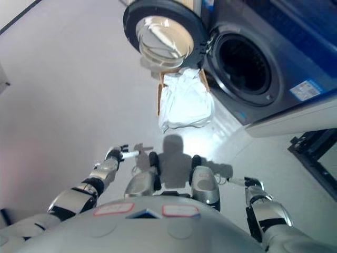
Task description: Put the clothes in the basket into the washing machine.
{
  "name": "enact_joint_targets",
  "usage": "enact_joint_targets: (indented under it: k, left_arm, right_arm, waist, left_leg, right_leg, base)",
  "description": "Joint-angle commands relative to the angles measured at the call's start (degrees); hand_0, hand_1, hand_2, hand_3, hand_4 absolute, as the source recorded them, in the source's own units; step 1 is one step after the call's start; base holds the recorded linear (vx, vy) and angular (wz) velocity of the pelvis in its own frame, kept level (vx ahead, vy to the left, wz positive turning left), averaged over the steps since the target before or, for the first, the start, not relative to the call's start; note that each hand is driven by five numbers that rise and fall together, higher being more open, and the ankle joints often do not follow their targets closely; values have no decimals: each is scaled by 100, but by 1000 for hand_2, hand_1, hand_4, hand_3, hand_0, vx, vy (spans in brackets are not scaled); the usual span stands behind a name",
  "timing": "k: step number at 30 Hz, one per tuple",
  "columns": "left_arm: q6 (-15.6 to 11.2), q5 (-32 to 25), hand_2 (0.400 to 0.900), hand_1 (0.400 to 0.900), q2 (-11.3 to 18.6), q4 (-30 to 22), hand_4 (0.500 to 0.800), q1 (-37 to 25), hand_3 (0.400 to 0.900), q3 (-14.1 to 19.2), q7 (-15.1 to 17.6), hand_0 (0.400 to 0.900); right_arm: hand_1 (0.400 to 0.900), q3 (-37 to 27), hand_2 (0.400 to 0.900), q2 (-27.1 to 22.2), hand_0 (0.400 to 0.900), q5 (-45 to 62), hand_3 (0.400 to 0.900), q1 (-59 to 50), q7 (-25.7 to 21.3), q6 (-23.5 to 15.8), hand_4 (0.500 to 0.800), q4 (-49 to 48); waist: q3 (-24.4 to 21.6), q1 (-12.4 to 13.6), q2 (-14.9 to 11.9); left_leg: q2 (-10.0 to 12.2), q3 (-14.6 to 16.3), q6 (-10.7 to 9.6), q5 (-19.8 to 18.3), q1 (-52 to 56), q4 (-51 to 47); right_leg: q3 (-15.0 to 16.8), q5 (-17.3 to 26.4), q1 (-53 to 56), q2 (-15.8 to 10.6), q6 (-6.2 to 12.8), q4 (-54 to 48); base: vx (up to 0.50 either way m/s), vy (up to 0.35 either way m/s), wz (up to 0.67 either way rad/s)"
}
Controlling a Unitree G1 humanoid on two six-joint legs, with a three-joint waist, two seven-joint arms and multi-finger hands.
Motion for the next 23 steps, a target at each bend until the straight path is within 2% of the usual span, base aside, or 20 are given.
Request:
enact_joint_targets:
  k: [1,12,23]
  left_arm:
    - [-36,499,900,900,182,292,800,-172,900,201,-66,900]
    - [82,1165,900,900,160,455,800,72,900,64,-373,900]
    - [88,1237,900,900,188,455,800,147,900,121,-378,900]
  right_arm:
    - [900,59,900,61,900,-341,900,-4,154,-50,800,118]
    - [900,-25,900,208,900,-352,900,163,386,-6,800,62]
    - [900,6,900,256,900,-357,900,185,433,-33,800,76]
  waist:
    - [-246,2,-136]
    - [-464,18,-364]
    - [-489,38,-409]
  left_leg:
    - [-283,76,38,-618,309,-9]
    - [-327,300,201,-924,978,-9]
    - [-318,310,226,-974,1094,-9]
  right_leg:
    - [285,1041,136,-419,586,-658]
    - [461,926,717,-430,659,-692]
    - [456,902,853,-454,672,-753]
  base:
    - [8,38,-9]
    - [23,22,-13]
    - [10,1,-2]
